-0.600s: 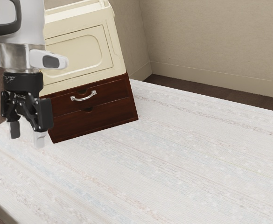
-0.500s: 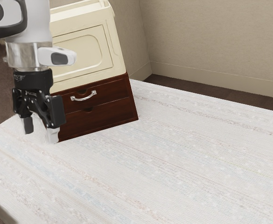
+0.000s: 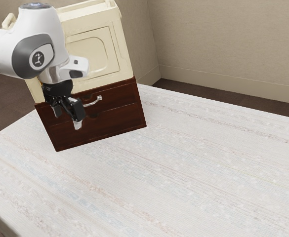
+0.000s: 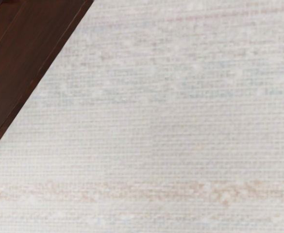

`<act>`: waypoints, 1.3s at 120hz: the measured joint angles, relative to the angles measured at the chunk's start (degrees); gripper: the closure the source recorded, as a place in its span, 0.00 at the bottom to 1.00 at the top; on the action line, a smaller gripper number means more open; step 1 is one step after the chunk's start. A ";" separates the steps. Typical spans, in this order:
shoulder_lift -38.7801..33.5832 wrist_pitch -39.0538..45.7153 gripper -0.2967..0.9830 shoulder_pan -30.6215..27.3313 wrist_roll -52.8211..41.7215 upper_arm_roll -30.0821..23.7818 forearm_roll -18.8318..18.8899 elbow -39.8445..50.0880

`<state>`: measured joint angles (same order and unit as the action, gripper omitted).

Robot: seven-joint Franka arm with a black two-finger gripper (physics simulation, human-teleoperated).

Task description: Pull the drawer handle with one arm to open the drawer

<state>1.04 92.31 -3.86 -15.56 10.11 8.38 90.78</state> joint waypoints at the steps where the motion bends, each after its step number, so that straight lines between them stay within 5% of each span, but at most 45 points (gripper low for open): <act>1: 0.07 0.52 0.23 -0.34 -0.38 0.00 0.27 0.12; 44: -3.65 10.53 0.23 -5.76 -12.27 -2.69 3.88 6.98; 75: -4.16 14.58 0.24 10.24 -16.12 -1.78 4.08 9.18; 102: -4.45 16.26 0.24 1.86 -17.29 -2.99 5.65 9.50; 129: -4.55 17.41 0.24 6.09 -17.65 -3.44 7.37 9.66; 156: -4.18 18.01 0.24 3.67 -17.64 -3.26 7.69 9.54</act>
<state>-3.13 110.32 -0.19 -33.20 6.85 16.07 100.32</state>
